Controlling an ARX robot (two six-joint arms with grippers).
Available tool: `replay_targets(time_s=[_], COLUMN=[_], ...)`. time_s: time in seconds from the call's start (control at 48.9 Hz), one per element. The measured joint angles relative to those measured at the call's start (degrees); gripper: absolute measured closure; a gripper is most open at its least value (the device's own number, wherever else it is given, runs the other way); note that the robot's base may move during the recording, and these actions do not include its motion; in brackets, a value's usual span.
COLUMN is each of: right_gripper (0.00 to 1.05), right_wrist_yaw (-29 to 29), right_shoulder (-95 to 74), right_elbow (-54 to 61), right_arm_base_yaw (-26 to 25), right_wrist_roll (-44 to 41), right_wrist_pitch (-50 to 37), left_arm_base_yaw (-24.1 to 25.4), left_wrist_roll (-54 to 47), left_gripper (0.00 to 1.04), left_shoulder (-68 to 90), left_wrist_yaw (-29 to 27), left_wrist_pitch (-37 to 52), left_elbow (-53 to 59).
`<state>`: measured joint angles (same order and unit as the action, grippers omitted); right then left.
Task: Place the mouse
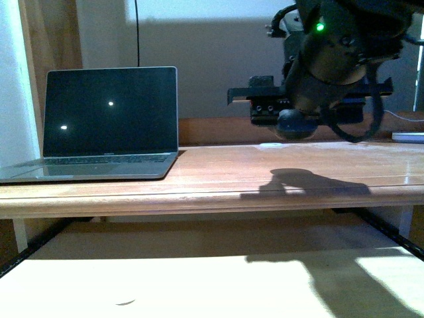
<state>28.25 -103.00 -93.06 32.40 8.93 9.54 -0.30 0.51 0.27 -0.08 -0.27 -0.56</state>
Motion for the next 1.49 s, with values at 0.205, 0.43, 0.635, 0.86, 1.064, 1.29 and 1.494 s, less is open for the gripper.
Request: replay_targets(time_s=[0.205, 0.43, 0.635, 0.86, 1.064, 1.29, 1.494], right_gripper=[0.49, 0.49, 0.23, 0.08, 0.07, 0.07, 0.07], right_wrist_yaw=[2.23, 3.48, 2.54, -0.79, -10.97, -31.28, -54.55], right_shoulder=[-6.80, -11.15, -11.61, -7.43, 11.80, 33.35, 50.14], right_elbow=[-4.70, -7.93, -8.31, -3.43, 16.24, 41.40, 59.58], right_arm_base_yaw=[0.00, 0.68, 1.05, 0.15, -6.10, -16.92, -28.81], right_wrist_roll=[-0.57, -0.76, -1.14, -0.50, 0.59, 3.26, 3.93], right_wrist_pitch=[0.72, 0.96, -1.20, -7.78, -21.44, -26.77, -25.18], left_arm_base_yaw=[0.00, 0.00, 0.00, 0.00, 0.00, 0.00, 0.00], left_wrist_roll=[0.00, 0.00, 0.00, 0.00, 0.00, 0.00, -0.02], left_gripper=[0.08, 0.08, 0.08, 0.08, 0.08, 0.08, 0.08], left_shoulder=[0.00, 0.00, 0.00, 0.00, 0.00, 0.00, 0.00], left_wrist_yaw=[0.00, 0.00, 0.00, 0.00, 0.00, 0.00, 0.00], left_wrist_pitch=[0.00, 0.00, 0.00, 0.00, 0.00, 0.00, 0.00], left_elbow=[0.00, 0.00, 0.00, 0.00, 0.00, 0.00, 0.00])
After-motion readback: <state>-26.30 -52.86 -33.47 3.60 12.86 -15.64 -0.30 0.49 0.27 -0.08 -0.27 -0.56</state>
